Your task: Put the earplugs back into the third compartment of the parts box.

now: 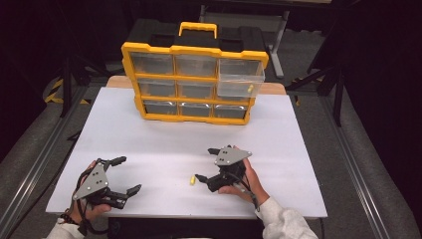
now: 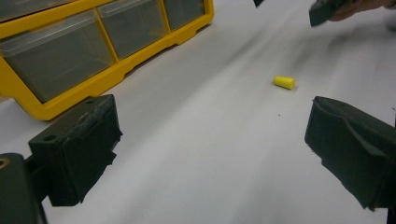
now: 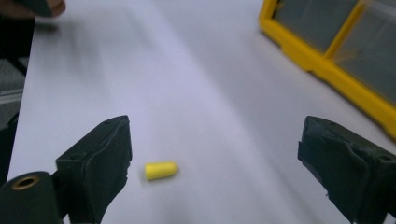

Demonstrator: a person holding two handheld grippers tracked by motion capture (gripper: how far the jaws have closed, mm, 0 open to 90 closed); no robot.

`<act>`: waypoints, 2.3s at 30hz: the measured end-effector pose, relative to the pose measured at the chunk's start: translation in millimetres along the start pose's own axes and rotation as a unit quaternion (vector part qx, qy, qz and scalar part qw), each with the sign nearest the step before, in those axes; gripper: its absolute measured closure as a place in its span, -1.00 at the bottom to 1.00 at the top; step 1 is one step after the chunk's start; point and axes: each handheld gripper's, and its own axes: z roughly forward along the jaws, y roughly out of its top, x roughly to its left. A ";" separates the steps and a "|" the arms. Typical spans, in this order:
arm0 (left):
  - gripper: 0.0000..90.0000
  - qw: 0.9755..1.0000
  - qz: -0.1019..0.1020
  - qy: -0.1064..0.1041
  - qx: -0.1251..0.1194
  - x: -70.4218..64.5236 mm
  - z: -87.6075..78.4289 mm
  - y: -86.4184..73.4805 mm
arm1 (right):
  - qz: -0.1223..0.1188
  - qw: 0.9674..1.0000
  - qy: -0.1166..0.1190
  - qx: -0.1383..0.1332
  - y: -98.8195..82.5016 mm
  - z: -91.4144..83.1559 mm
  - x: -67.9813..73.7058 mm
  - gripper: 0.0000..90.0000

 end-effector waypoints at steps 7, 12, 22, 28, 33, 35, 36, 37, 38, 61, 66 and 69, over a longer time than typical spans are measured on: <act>-0.90 1.000 0.000 0.001 -0.002 -0.3 -0.9 -0.1 | 0.000 0.997 0.056 0.061 -6.1 25.7 7.6 -0.79; -0.90 1.000 -0.001 0.004 0.000 0.2 -0.6 -0.2 | -0.003 0.993 0.080 0.085 -9.0 33.4 9.1 -0.81; -0.90 1.000 0.000 0.004 0.002 0.2 -0.6 -0.2 | -0.014 0.988 0.093 0.125 -11.9 45.8 12.6 -0.34; -0.90 1.000 0.002 0.000 0.008 0.1 0.7 -0.2 | -0.004 0.988 0.093 0.121 -11.1 47.1 8.8 -0.04; -0.90 1.000 0.001 0.000 0.009 0.0 1.5 -0.5 | -0.011 0.988 0.097 0.119 -10.3 46.4 9.4 0.24; -0.90 1.000 0.001 0.000 0.009 0.0 1.5 -0.5 | -0.014 0.988 0.101 0.119 -9.6 46.0 10.9 0.35; -0.90 1.000 0.002 0.000 0.009 0.0 1.4 -0.5 | -0.019 0.987 0.103 0.119 -9.4 45.8 10.9 0.41; -0.90 1.000 0.001 -0.002 0.008 -0.2 1.1 -0.4 | -0.023 0.987 0.106 0.118 -9.0 45.4 12.3 0.50; -0.90 1.000 0.001 -0.002 0.008 -0.2 1.1 -0.4 | -0.030 0.987 0.104 0.119 -8.7 45.1 12.8 0.51; -0.89 1.000 0.004 0.000 0.004 -0.4 0.2 -0.3 | -0.058 0.992 0.066 0.088 3.0 20.3 12.8 0.55; -0.89 1.000 0.003 -0.002 0.006 0.0 -0.2 -0.3 | -0.059 0.994 0.057 0.077 5.9 12.2 10.7 0.55; -0.89 1.000 0.004 -0.002 0.006 -0.1 -0.1 -0.3 | -0.060 0.994 0.051 0.070 7.8 7.6 10.1 0.55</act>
